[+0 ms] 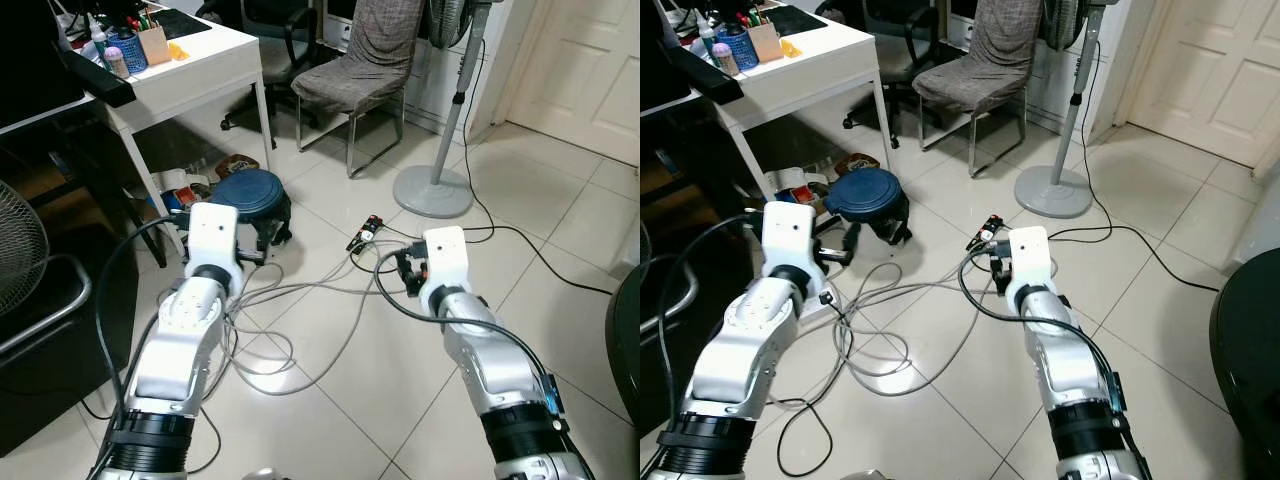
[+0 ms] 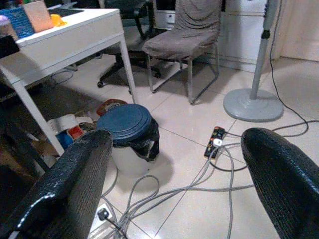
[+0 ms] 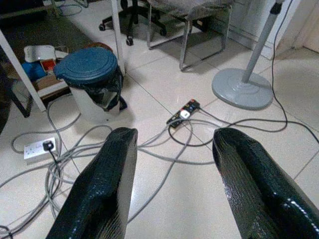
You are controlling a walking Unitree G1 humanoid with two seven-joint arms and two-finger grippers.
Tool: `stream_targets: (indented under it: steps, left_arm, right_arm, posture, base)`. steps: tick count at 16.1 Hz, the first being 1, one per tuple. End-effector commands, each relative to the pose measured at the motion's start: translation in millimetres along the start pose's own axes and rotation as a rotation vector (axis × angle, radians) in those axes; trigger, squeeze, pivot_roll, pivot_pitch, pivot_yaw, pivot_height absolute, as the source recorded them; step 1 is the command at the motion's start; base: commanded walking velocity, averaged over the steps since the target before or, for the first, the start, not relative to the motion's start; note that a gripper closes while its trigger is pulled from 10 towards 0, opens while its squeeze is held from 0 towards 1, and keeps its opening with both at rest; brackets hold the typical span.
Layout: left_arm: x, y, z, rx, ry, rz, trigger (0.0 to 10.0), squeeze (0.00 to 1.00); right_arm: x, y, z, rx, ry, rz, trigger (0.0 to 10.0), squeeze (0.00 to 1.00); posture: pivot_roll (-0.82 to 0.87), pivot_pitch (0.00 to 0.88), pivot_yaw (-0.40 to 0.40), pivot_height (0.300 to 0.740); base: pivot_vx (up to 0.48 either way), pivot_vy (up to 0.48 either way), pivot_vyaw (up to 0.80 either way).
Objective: Move the pillow to the sofa from floor
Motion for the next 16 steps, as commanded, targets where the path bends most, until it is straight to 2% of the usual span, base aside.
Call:
stream_targets:
  steps: [1,3,7,16]
  left_arm:
    - [-5.5,-0.2,6.5,-0.010,-0.043,-0.026,10.0,0.00]
    - [-9.7,1.5,5.6,-0.005,-0.069,-0.048,10.0,0.00]
    - [0.6,8.0,-4.5,0.022,-0.041,-0.007,10.0,0.00]
    - [1.4,10.2,-2.3,0.008,-0.054,0.015,10.0,0.00]
  right_arm:
    - [-4.8,1.8,0.8,-0.001,-0.026,-0.014,10.0,0.00]
    - [-7.4,3.8,-6.4,0.018,-0.060,-0.029,10.0,0.00]
    - [-7.8,8.9,-10.6,0.029,-0.035,-0.035,10.0,0.00]
    - [-1.6,8.8,-0.2,-0.010,0.024,0.022,10.0,0.00]
  posture:
    - [0.07,0.000,0.059,0.740]
    - [0.07,0.000,0.066,0.740]
    - [0.08,0.000,0.046,0.740]
    - [0.08,0.000,0.024,0.740]
  base:
    - [-0.244,0.000,0.00]
    - [-0.249,0.000,0.00]
    - [-0.269,0.000,0.00]
    - [-0.292,0.000,0.00]
Point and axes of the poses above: a point about 5 cm out from each wrist's last joint towards the gripper, its own y axis pointing back from the gripper into the wrist, its own z axis along the axis of the wrist's last joint, x = y × z, the point moved 6 cm from there along -y, pointing out of the wrist towards the gripper, and after that the axes turned 6 degrees about y, right-handed, at the moved point
